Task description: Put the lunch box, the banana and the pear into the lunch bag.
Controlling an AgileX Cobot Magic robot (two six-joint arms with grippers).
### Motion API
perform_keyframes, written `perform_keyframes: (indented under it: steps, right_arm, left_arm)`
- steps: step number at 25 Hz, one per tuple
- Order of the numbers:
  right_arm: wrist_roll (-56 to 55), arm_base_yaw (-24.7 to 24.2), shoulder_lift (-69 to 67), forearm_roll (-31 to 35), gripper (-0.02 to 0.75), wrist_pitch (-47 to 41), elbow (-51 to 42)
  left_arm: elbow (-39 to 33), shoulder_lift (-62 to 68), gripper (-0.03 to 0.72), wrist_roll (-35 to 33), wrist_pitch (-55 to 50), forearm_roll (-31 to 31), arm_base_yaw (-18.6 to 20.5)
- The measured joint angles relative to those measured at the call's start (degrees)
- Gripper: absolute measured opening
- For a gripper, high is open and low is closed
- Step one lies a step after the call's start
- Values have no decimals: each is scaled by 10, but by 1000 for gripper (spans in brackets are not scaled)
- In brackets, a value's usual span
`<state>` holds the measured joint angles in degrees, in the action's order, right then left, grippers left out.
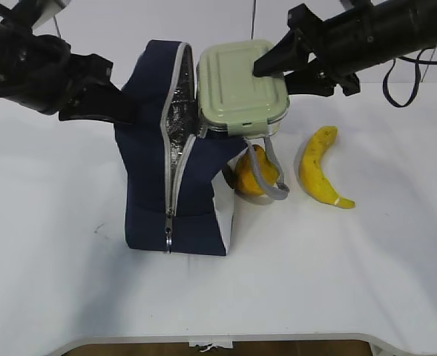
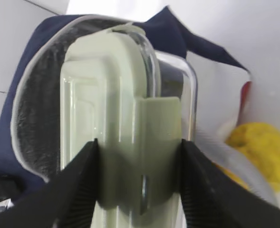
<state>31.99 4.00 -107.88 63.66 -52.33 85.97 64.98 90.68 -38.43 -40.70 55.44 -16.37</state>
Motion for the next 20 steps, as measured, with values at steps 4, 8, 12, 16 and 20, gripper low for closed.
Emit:
perform_keyframes:
  steps: [4,8,12,16,20]
  right_arm:
    - [-4,7,0,12,374,1,0]
    - [-3,33,0,74,374,-10,0]
    - [21,44,0,126,373,-24,0]
    - [27,48,-10,131,373,-11,0]
    - [32,50,-41,134,373,-5,0]
  left_arm:
    - [0,0,-3,0,-2,15,0]
    - [0,0,-3,0,-2,18,0]
    - [0,0,-3,0,-3,23,0]
    - [0,0,-3,0,-6,33,0]
    - [0,0,-3,0,-11,35,0]
